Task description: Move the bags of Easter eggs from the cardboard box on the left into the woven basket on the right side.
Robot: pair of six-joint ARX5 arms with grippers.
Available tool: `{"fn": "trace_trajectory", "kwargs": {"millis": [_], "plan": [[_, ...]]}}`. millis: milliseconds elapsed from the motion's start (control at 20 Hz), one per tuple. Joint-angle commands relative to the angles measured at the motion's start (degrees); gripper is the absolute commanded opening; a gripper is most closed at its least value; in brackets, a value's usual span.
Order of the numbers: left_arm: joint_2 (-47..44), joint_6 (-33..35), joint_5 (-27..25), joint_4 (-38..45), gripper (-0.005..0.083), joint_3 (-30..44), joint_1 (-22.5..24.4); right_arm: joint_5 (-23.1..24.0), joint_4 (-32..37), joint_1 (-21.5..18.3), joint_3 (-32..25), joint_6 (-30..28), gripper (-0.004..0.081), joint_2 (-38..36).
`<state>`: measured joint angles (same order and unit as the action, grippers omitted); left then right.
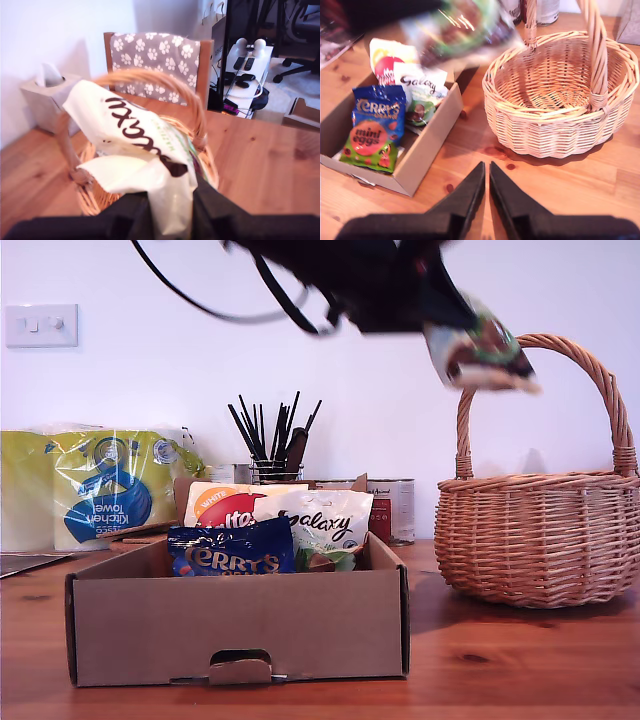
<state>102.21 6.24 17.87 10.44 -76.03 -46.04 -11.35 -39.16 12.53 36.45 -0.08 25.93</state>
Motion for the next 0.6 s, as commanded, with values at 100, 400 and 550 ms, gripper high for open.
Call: {"fn": "trace_trajectory", "kwargs": {"millis": [100, 400, 550], "plan": [[7.3, -0.2, -0.4, 2.7, -0.0024, -4.9, -0.4, 0.2, -1.4, 0.3, 1.0, 1.4, -0.0013, -1.7], [17.2, -0.2, -0.4, -0.2, -0.0024, -16.7, -0.7, 0.5, -2.0, 0.3, 1.0, 1.6, -0.0013, -2.4], [20.5, -0.2, -0.4, -1.8, -0.0024, -20.6, -0.9, 1.0, -1.9, 0.3, 1.0, 1.6, -0.0013, -2.4]]}}
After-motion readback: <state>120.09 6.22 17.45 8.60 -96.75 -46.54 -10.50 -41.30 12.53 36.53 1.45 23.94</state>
